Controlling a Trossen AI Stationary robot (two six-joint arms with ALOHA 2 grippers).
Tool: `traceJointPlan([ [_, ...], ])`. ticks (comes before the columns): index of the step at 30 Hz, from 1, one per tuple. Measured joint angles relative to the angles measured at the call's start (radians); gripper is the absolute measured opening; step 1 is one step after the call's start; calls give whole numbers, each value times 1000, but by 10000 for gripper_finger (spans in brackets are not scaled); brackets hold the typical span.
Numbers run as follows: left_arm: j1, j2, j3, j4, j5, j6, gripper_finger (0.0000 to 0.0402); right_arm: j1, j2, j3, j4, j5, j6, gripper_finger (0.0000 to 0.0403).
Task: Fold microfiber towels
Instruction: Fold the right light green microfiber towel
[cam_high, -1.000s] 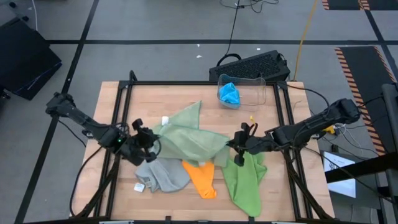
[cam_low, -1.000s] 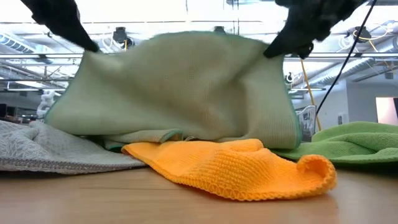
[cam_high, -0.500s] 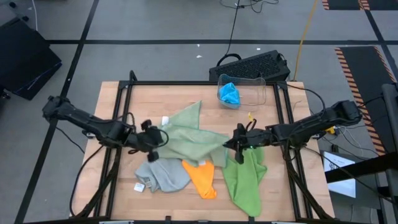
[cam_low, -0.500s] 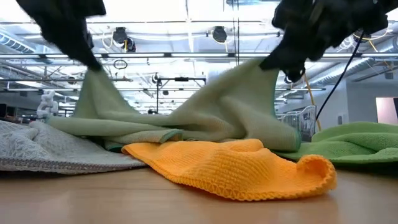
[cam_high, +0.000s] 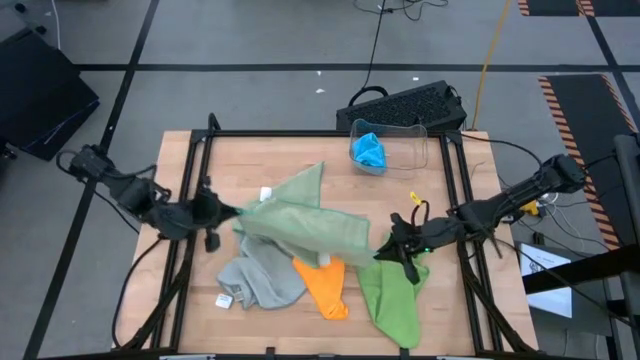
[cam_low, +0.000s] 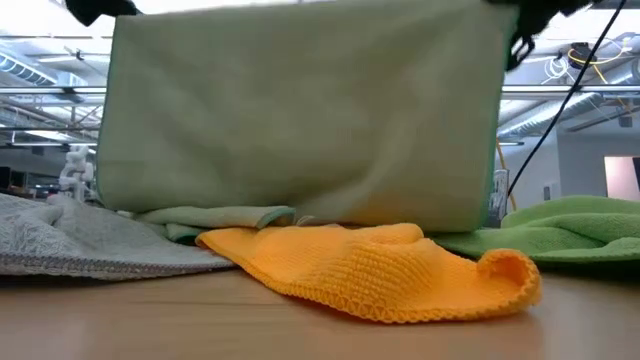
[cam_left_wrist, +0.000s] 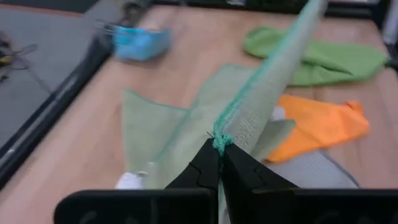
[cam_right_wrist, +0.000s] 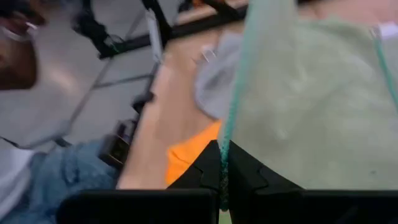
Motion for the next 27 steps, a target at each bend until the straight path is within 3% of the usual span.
traceJointPlan([
  [7,1,-36,0,3,-58,8,7,22,-52,0,14,81,-25,2],
  [14,-2,-36,0,196,147,111,7,-44,-56,41,12,78,-151,2],
  [23,80,-45,-1,383,-217,363,7,-301,-56,175,14,41,-406,2],
  [25,129,-58,-1,481,-221,476,7,-357,-56,207,9,-14,-423,2],
  [27,183,-70,-1,598,-150,593,7,-408,-56,246,-9,-64,-426,2],
])
